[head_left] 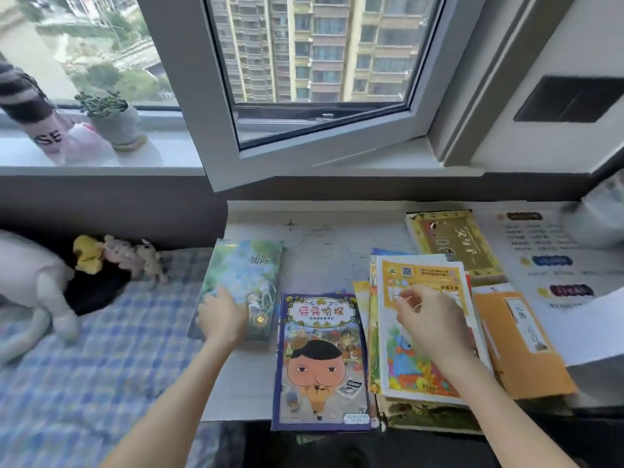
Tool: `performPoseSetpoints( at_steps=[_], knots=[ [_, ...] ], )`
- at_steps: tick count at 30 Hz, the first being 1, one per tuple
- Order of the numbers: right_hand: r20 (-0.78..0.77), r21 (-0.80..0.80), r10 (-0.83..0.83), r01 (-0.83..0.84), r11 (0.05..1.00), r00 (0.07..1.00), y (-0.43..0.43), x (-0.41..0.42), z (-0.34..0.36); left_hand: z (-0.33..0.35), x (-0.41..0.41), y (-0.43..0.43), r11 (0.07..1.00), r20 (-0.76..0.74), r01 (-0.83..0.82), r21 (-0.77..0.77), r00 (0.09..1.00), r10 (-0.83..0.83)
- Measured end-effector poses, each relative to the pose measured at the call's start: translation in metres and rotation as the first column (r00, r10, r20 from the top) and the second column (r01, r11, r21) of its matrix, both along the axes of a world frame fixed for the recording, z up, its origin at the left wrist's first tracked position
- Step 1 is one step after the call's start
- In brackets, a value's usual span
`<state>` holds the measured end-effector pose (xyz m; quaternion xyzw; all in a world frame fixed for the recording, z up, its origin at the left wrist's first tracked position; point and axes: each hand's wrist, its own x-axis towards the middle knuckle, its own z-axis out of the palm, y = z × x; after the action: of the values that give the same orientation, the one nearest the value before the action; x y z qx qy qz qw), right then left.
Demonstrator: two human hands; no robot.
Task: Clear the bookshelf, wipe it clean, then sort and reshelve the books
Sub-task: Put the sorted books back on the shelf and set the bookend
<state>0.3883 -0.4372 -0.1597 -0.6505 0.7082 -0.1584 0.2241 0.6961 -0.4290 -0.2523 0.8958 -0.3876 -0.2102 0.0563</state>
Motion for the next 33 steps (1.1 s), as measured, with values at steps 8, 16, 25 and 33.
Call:
performPoseSetpoints(
  at_steps=[8,16,25,33],
  knots=[
    [-0.086,0.061,-0.079,0.084,0.995,0.993,-0.017,0.017,0.007,-0.045,0.059,-0.062,0.979,-0.085,-0.092,0.184,0.990,0.109],
    [-0.211,0.066,-0.098,0.114,0.991,0.973,-0.020,0.037,0.006,-0.012,0.050,-0.077,0.997,-0.078,0.070,-0.020,0.994,-0.071],
    [0.043,0.071,-0.214,0.211,0.975,0.976,-0.011,0.055,0.030,0.133,-0.010,-0.069,0.575,0.236,0.643,-0.506,0.745,-0.624],
    [0.748,-0.176,-0.248,0.545,0.820,0.616,0.032,0.053,0.119,0.256,-0.069,-0.059,0.490,-0.417,0.281,-0.825,0.282,-0.864]
  ],
)
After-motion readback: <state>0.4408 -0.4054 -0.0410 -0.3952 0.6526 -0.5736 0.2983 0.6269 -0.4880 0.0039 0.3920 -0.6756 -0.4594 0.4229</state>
